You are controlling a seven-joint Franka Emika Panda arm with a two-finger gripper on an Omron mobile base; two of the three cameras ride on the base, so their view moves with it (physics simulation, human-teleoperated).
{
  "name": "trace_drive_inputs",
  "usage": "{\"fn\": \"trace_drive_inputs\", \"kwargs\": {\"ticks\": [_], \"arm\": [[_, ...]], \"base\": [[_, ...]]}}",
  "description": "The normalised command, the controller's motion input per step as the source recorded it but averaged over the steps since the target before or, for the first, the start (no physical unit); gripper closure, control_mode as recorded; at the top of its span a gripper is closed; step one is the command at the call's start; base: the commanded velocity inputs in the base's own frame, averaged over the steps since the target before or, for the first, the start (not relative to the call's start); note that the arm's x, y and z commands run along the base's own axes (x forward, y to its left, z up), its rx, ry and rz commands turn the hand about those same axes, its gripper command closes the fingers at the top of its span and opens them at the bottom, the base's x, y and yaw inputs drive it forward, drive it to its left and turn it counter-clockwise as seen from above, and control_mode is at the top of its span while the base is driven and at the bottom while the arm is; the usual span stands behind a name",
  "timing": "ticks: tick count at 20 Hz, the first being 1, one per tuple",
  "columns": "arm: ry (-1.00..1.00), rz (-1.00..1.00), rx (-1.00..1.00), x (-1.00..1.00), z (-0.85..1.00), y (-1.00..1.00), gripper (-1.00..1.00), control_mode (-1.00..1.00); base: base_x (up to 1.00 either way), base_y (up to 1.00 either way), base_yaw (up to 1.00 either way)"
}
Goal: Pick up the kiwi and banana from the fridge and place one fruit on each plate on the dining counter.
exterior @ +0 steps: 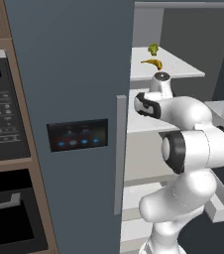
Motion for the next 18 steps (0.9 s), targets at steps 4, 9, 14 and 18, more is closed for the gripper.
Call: {"fn": "trace_drive_inputs", "kwargs": {"ticks": [4, 9, 14, 18], "arm": [[0.0, -0.05, 0.0, 0.55, -0.1, -0.17, -1.0, -1.0], [0.01, -0.03, 0.0, 0.51, -0.21, -0.09, -1.0, -1.0], [0.09, -0.02, 0.0, 0.5, -0.03, -0.02, -1.0, -1.0], [0.13, -0.01, 0.0, 0.43, -0.01, 0.0, -1.0, -1.0]], "base": [[0.0, 0.0, 0.0], [0.0, 0.0, 0.0], [0.0, 0.0, 0.0], [0.0, 0.0, 0.0]]}}
